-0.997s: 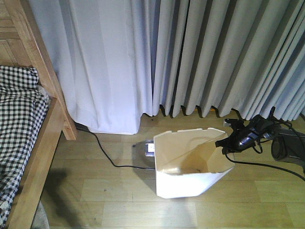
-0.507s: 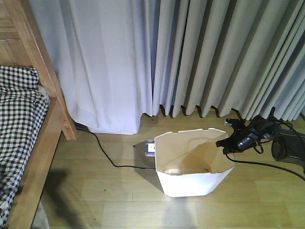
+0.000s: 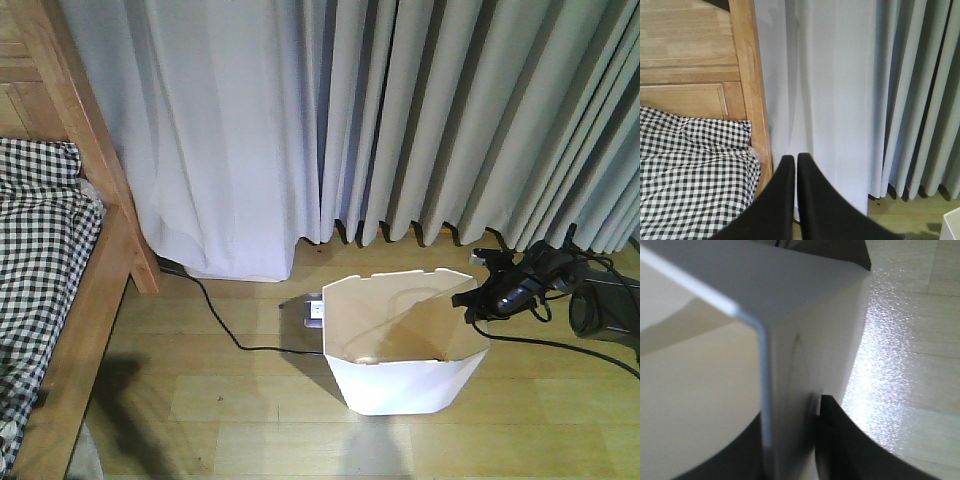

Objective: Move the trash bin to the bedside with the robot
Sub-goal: 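Set the bin down beside the bed near the wall socket with the right gripper, then open the right gripper and lift it away from the bin rim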

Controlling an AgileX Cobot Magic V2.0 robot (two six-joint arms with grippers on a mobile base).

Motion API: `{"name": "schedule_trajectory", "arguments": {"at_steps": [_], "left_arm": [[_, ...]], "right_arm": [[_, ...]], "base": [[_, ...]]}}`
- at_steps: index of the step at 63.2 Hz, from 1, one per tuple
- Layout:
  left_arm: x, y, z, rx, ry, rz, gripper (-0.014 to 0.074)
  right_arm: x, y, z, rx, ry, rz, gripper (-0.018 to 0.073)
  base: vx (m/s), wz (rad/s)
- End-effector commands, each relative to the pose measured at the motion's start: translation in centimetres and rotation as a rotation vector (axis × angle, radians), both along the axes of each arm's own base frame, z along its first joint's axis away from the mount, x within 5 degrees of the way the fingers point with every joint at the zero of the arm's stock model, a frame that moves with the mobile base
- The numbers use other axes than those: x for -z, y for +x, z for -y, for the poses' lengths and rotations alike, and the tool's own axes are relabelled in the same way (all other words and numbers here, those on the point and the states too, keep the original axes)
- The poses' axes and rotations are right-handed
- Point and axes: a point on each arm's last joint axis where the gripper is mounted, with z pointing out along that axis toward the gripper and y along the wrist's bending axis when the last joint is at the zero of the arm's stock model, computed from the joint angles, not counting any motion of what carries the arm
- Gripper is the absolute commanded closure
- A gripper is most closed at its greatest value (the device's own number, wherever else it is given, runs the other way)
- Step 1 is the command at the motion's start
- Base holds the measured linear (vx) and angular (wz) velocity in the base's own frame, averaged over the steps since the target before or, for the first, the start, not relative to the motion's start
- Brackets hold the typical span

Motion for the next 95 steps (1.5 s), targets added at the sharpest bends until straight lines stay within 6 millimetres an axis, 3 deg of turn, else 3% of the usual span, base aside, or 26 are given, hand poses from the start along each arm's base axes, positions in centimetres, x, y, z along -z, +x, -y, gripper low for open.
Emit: {"name": "schedule_trajectory", "arguments": {"at_steps": [1,15,27,43,59,69,95], "left_arm": [[-0.1,0.0,0.0,0.001,0.000,0.067,0.0603],[-0.1,0.0,0.0,0.001,0.000,0.067,0.0603],[-0.1,0.0,0.0,0.001,0.000,0.067,0.0603],[-0.1,0.0,0.0,0.001,0.000,0.067,0.0603],[-0.1,0.0,0.0,0.001,0.000,0.067,0.0603],[-0.1,0.0,0.0,0.001,0.000,0.067,0.0603],[-0.1,0.0,0.0,0.001,0.000,0.067,0.0603]], "right_arm": [[5.1,-3.4,-1.0,0.058,0.071,-0.091,0.0343],[5.2,-3.3,-1.0,0.060,0.067,-0.084,0.0153],[5.2,-3.2,-0.9,0.064,0.061,-0.075,0.0079],[5.0,-3.0,-0.6,0.048,0.032,-0.059,0.0076],[3.2,-1.5,1.2,0.020,-0.131,-0.010,0.0076],[2.8,-1.6,1.5,-0.044,-0.161,-0.052,0.0087],[0.1,-0.3,2.4,0.147,-0.179,-0.079,0.0111]], "base": [[0.00,0.00],[0.00,0.00],[0.00,0.00],[0.00,0.00],[0.00,0.00],[0.00,0.00],[0.00,0.00]]}}
